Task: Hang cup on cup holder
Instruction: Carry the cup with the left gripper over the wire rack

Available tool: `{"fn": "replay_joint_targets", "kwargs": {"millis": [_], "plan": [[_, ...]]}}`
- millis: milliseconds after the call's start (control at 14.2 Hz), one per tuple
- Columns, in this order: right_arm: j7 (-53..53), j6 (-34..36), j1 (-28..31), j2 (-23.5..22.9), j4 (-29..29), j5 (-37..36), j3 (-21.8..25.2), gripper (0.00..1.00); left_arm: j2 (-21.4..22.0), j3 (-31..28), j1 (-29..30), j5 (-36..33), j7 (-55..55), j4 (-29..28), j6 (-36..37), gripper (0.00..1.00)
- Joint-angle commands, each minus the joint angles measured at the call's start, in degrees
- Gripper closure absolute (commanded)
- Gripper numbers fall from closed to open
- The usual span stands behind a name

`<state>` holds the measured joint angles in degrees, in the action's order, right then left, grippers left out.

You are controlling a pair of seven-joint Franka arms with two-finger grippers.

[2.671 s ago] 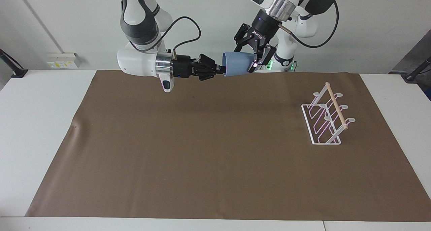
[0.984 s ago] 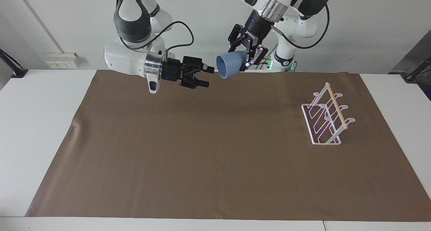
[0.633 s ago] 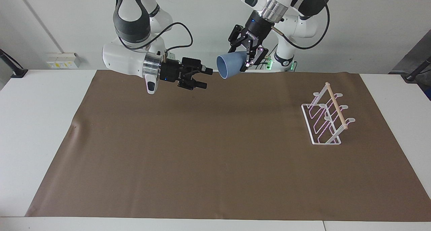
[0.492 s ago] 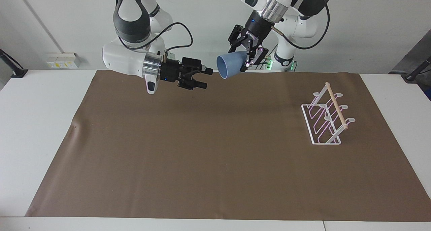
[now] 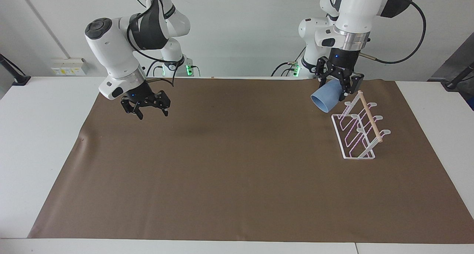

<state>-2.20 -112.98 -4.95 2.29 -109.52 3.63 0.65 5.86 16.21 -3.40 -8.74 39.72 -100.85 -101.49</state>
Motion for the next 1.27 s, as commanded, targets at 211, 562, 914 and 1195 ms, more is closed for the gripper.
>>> {"fn": "replay_joint_targets", "kwargs": {"millis": [211, 562, 914, 1195], "plan": [[-7.4, 11.1, 1.0, 2.0, 10.4, -1.7, 0.3, 0.0, -0.7, 0.5, 0.1, -17.8, 9.3, -6.3, 1.8, 1.0], [-8.3, 21.7, 4.1, 1.8, 18.3, -1.8, 0.7, 0.0, -3.6, 0.6, -0.5, -28.9, 16.1, -6.9, 4.5, 1.0], [-8.3, 23.5, 4.7, 2.4, 17.8, -1.8, 0.7, 0.0, -6.4, 0.6, -0.5, -36.9, 21.2, -8.2, 0.1, 1.0], [-8.3, 24.7, 5.6, 2.8, 17.2, -1.6, 0.5, 0.0, -7.1, 0.4, -0.1, -41.1, 21.2, -10.1, -2.9, 1.0]]}}
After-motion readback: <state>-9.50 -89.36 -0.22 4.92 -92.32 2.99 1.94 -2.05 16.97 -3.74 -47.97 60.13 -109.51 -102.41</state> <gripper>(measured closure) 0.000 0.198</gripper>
